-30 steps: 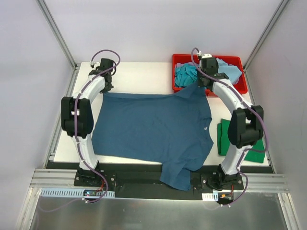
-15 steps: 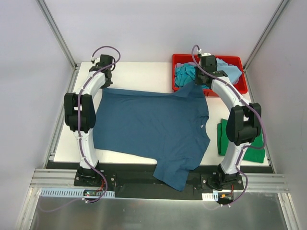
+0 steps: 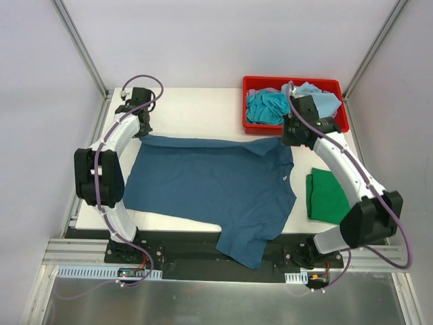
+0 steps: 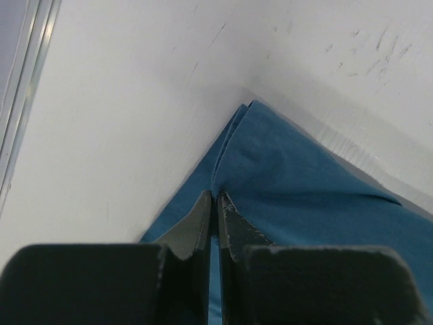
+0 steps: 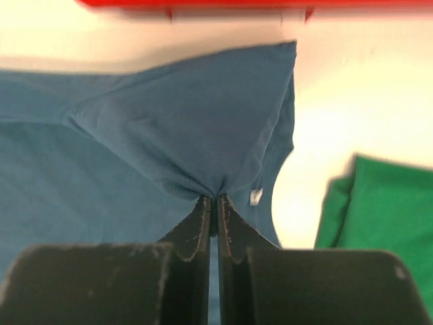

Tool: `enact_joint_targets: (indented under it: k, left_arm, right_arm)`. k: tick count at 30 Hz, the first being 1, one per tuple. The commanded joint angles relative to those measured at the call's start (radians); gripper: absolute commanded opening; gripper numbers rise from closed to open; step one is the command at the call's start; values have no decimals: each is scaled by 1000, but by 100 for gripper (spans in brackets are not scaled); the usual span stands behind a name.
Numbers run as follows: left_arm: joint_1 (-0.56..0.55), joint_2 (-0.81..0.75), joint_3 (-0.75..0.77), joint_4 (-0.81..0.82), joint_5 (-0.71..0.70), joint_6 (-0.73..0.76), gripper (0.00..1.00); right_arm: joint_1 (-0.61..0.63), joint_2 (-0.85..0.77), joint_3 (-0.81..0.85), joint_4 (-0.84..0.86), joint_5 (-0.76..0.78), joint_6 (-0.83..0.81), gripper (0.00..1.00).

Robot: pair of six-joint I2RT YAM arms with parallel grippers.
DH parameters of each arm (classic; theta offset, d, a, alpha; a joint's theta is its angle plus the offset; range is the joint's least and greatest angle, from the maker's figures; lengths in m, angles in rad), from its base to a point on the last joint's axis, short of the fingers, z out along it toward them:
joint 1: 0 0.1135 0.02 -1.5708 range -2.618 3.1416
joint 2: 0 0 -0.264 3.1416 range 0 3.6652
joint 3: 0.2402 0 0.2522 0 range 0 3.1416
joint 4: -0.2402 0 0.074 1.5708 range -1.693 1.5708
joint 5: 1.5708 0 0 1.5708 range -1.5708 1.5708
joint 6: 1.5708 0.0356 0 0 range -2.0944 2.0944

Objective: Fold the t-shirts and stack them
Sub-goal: Fold the flattened tshirt in 1/3 of the way

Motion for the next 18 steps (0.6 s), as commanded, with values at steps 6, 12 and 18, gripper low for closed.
enact_joint_targets:
  k: [6, 12, 18]
  left_arm:
    - [6, -172, -115, -63, -21, -26, 0]
    - [6, -172, -155, -91, -56, -51, 0]
    - [6, -140, -169, -129, -116, -60, 0]
  right_arm:
    - [92, -230, -186, -232, 51, 178, 0]
    - [146, -327, -320, -255, -10, 258, 1]
    - [175, -347, -436, -219, -90, 307, 4]
